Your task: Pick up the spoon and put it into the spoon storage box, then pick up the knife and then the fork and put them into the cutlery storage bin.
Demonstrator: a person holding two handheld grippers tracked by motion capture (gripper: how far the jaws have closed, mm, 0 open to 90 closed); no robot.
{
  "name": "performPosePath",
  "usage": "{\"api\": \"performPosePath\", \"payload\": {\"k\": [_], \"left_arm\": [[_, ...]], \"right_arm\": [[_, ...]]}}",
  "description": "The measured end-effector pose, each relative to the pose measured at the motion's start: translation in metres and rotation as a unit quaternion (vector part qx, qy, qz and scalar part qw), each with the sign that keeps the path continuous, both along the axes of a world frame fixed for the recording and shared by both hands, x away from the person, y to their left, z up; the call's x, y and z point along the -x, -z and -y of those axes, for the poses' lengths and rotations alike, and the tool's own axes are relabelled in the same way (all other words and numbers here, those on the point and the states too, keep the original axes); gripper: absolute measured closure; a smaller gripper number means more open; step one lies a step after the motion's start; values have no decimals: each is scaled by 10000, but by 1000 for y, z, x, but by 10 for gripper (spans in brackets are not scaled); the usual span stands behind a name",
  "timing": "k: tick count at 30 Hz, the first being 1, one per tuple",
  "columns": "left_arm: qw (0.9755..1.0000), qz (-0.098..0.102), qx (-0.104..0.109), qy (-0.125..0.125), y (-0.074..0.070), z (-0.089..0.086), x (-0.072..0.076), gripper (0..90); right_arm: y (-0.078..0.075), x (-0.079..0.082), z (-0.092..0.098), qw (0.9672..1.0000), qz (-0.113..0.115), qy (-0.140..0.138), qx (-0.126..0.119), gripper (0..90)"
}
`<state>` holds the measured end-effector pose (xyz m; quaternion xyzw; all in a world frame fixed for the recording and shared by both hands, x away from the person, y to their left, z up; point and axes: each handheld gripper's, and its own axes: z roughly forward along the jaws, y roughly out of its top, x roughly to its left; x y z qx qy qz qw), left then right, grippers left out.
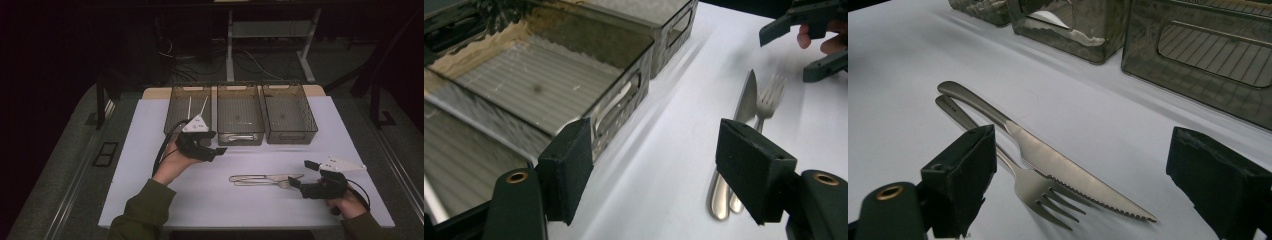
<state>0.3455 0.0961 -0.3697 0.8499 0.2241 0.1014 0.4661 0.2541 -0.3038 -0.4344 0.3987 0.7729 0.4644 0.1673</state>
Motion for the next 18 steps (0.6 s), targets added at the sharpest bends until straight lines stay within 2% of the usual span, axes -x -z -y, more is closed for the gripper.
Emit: {"api": "performPosePath", "payload": {"k": [4,18], "left_arm": [[10000,-13,16,-92,7,-8,11,278],[9988,22,329,-355,23,-39,43,195]], "right_arm": [[0,0,-1,10000,0,3,1,127],[-1,1,-1,10000,16,-23,8,127]]}}
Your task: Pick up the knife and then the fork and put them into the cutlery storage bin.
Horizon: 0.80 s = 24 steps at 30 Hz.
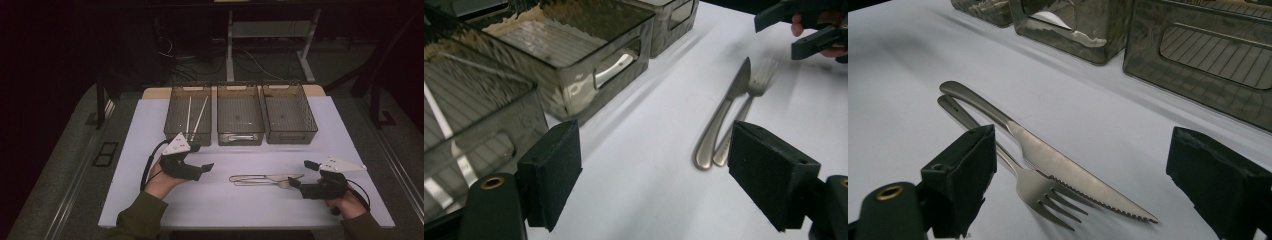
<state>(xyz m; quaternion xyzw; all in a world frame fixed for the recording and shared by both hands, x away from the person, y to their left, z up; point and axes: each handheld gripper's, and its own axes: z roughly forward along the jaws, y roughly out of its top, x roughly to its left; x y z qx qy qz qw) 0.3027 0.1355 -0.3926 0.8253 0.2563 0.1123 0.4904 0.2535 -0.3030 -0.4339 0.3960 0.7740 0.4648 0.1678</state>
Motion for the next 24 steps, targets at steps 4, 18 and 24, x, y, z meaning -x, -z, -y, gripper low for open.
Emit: {"api": "performPosePath", "payload": {"k": [4,18,24], "left_arm": [[9999,-86,53,-80,9,-8,7,147],[9999,-83,-47,-96,27,-19,29,13],[9999,-115,47,-56,29,-21,32,0]], "right_arm": [[0,0,0,10000,0,9,2,127],[0,1,0,10000,-6,0,1,127],[-2,0,1,10000,-40,-1,56,129]]}}
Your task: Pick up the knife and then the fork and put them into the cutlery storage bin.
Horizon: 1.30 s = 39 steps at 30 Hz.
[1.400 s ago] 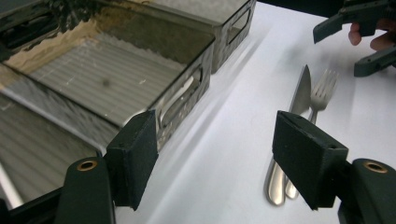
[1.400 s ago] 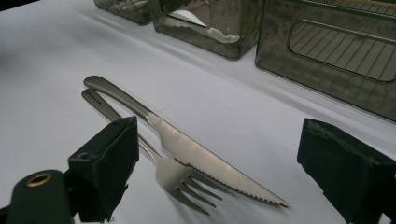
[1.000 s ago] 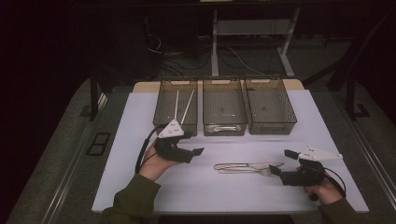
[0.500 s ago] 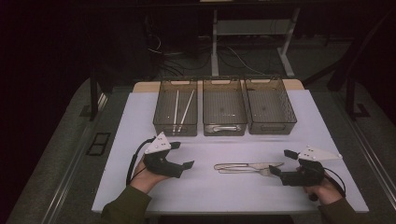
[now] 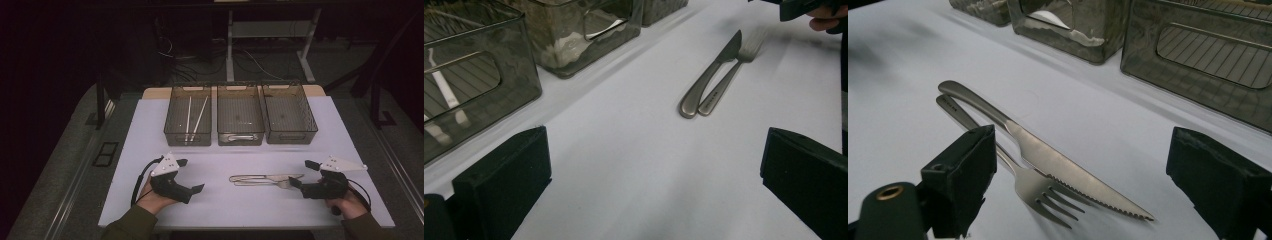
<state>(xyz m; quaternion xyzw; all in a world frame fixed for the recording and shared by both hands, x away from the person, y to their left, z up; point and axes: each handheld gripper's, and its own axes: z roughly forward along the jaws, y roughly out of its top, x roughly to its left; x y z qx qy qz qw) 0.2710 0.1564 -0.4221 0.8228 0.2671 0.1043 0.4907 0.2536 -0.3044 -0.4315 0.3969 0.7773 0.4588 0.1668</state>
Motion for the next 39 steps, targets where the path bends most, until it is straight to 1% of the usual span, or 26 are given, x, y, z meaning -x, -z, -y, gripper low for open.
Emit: {"api": "performPosePath", "payload": {"k": [1,2,3,5,9,10,15,18,20,22,23,25,36,39], "left_arm": [[10000,-19,-28,14,1,1,0,0],[10000,-46,-1,17,1,2,0,0],[10000,-53,-36,39,2,3,0,0],[10000,-72,-30,62,3,4,0,0],[9999,-49,-31,113,3,6,1,0],[9999,-45,-43,123,3,6,1,0],[9998,-90,-82,187,4,7,1,0],[9996,-87,-111,232,4,8,1,0],[9997,-96,-88,229,5,9,1,0],[9996,-89,-95,252,5,9,1,0],[9996,-94,-99,254,5,9,1,0],[9996,-93,-86,259,5,10,1,0],[9996,-114,-74,257,5,9,1,0],[9996,-118,-70,257,5,9,1,0]], "right_arm": [[0,-1,0,10000,-32,-24,9,135],[-1,-1,0,10000,-77,-27,19,137],[-1,-2,0,9999,-119,-42,13,136],[-1,-2,0,9998,-160,-69,20,137],[-3,-2,-1,9997,-215,-148,-7,136],[-3,-2,-1,9997,-193,-167,41,136],[-9,-2,-5,9994,-151,-288,74,136],[-12,-2,-5,9985,-182,-515,103,135],[-14,-3,-6,9977,-210,-629,139,135],[-16,-4,-6,9966,-282,-766,100,135],[-17,-4,-7,9960,-277,-850,79,136],[-19,-5,-8,9951,-338,-927,-2,139],[-22,-17,-21,9933,-372,-1094,-12,144],[-22,-20,-24,9930,-386,-1118,-47,144]]}}
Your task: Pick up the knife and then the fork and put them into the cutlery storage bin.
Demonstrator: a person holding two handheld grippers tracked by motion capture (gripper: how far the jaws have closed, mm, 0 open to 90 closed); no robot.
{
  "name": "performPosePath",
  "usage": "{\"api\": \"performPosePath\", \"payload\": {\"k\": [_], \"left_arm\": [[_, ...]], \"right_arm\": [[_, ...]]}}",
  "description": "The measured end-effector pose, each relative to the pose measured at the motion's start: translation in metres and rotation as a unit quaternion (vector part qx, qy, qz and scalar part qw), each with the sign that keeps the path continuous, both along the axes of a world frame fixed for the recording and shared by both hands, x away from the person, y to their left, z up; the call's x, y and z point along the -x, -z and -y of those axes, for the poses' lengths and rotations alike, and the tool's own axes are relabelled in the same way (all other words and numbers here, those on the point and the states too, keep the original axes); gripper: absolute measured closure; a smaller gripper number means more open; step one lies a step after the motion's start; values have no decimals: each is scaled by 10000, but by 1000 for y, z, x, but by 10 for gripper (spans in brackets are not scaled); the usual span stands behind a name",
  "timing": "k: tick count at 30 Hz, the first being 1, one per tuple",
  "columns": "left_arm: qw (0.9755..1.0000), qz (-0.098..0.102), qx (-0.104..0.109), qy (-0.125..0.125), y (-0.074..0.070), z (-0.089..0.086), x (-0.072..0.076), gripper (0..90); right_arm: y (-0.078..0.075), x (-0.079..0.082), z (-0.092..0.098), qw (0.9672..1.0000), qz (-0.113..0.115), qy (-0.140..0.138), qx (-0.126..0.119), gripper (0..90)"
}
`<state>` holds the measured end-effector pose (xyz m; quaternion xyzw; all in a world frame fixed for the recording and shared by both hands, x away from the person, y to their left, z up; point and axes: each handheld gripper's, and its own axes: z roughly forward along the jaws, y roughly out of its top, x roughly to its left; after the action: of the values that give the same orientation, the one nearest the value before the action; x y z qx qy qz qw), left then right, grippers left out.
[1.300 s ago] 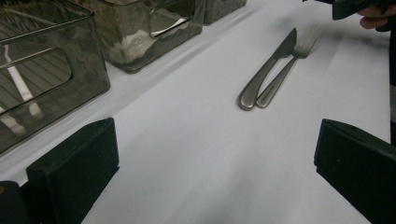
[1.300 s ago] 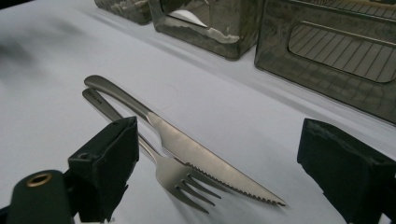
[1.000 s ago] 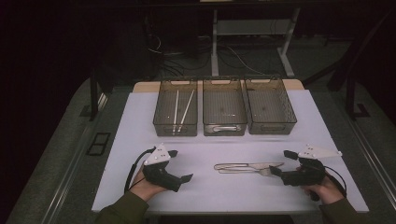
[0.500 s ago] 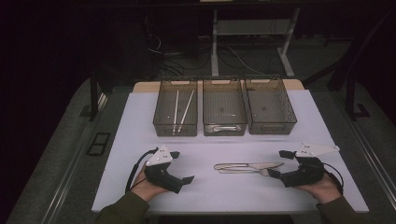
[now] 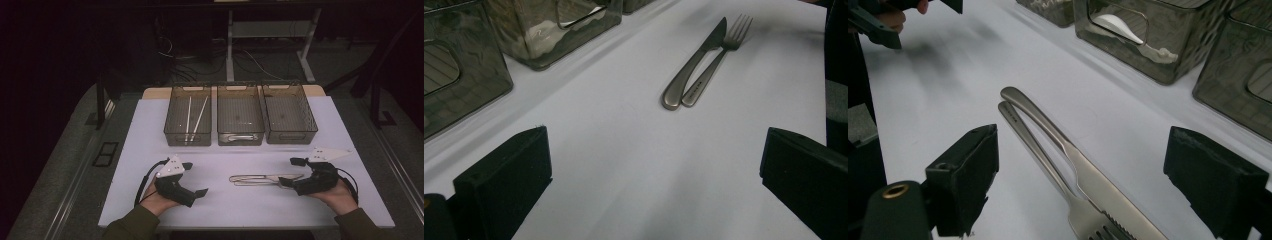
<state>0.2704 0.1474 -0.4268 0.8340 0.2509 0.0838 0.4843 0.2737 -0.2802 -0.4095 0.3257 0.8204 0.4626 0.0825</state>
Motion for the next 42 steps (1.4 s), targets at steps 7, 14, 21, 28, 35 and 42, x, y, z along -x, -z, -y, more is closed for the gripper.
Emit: {"api": "performPosePath", "payload": {"k": [7,14,21,28,35,42], "left_arm": [[10000,-17,6,-7,0,0,0,0],[10000,-27,22,-11,0,0,0,0],[10000,-38,33,-7,0,-1,0,0],[10000,-31,72,-8,0,-1,0,0],[10000,-22,56,4,-1,-1,0,0],[10000,-14,66,9,-1,-1,1,0]], "right_arm": [[-1,-5,-9,9999,-43,-121,-6,164],[-1,-16,-14,9995,-160,-287,26,232],[-2,-27,-23,9990,-283,-340,108,424],[4,-32,-17,9973,-420,-179,568,792],[12,-34,5,9932,-642,-61,968,898],[20,-33,17,9895,-822,21,1191,898]]}}
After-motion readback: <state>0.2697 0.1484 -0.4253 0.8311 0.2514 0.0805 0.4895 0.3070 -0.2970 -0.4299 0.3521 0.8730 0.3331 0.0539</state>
